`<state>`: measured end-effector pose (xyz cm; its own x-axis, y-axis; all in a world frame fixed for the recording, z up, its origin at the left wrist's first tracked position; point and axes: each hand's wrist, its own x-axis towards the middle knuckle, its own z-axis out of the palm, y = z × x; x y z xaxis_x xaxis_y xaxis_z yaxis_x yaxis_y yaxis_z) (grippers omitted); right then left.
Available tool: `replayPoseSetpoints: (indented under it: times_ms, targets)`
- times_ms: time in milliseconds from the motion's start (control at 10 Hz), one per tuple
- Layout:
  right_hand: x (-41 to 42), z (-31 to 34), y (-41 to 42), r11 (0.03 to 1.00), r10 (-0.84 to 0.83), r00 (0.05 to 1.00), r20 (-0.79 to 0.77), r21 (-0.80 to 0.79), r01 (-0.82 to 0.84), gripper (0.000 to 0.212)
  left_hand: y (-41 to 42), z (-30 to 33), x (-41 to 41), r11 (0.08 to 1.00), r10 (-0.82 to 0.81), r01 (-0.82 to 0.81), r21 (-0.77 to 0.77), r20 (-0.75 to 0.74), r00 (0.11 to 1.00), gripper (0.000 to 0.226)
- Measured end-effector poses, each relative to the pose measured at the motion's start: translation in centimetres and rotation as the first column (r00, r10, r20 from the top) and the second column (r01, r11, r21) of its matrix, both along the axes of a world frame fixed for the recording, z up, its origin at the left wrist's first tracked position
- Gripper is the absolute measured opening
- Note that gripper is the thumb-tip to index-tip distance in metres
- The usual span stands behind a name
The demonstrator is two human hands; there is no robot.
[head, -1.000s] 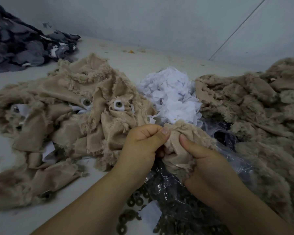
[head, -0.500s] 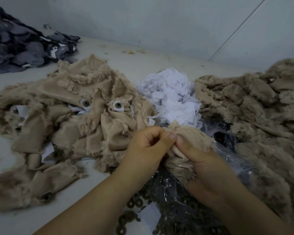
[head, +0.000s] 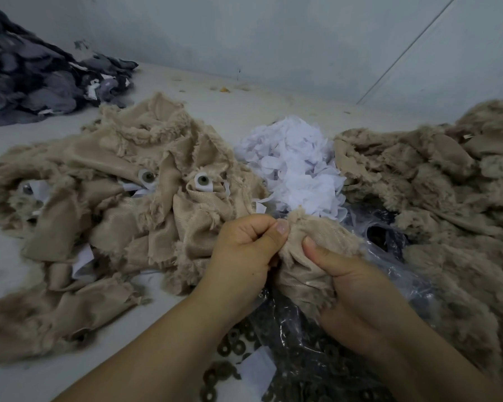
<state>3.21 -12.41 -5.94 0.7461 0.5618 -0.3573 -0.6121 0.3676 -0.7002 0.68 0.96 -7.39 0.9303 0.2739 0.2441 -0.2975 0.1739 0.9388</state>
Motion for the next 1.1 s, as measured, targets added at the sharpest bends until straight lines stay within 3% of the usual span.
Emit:
replayPoseSetpoints:
  times_ms: [100,400,500,600,700,800,900,1000,1100]
  targets:
    - [-0.2,0.4,-0.2,0.998,0.054,0.999,-0.001,0.03,-0.054,0.032,0.1,-0.1,0.0,1.0,-0.009,0.009,-0.006,0.004,1.0,0.037]
    - [-0.2,0.1,-0.2,0.998,0.052,0.998,0.038,0.023,-0.053,0.036,0.3,-0.2,0.1,1.0,-0.021,0.021,0.001,0.047,0.999,0.04]
    - [-0.1,0.4,-0.2,0.999,0.023,0.99,0.142,-0.05,-0.016,0.028,0.6,-0.4,0.2,1.0,0.005,-0.004,-0.026,0.028,1.0,0.036]
    - [0.5,1.8,-1.2,0.944,0.073,0.913,0.4,-0.323,0.066,0.014,1.1,-0.4,0.4,0.998,0.045,-0.043,-0.04,0.044,0.998,0.031]
    - [1.9,2.9,-3.1,0.589,0.394,0.678,0.621,-0.737,0.333,0.013,1.6,-0.4,0.6,0.995,0.081,-0.077,-0.059,0.059,0.995,0.029]
    - [2.6,3.1,-3.9,0.049,0.769,0.481,0.42,-0.79,0.611,0.015,1.5,-0.6,0.7,0.995,0.102,-0.101,-0.008,0.049,0.994,0.029]
    - [2.6,2.9,-4.2,-0.152,0.865,0.461,0.199,-0.771,0.618,0.027,1.5,-0.9,0.8,0.995,0.099,-0.098,-0.029,0.028,0.995,0.028]
    - [2.9,3.9,-4.5,-0.219,0.883,0.463,0.081,-0.8,0.558,0.03,1.5,-1.0,0.8,0.995,0.097,-0.096,-0.035,0.007,0.995,0.03]
    - [3.3,4.2,-4.4,-0.219,0.831,0.543,0.12,-0.827,0.518,0.046,1.5,-1.0,0.8,0.995,0.1,-0.1,-0.018,0.003,0.995,0.034]
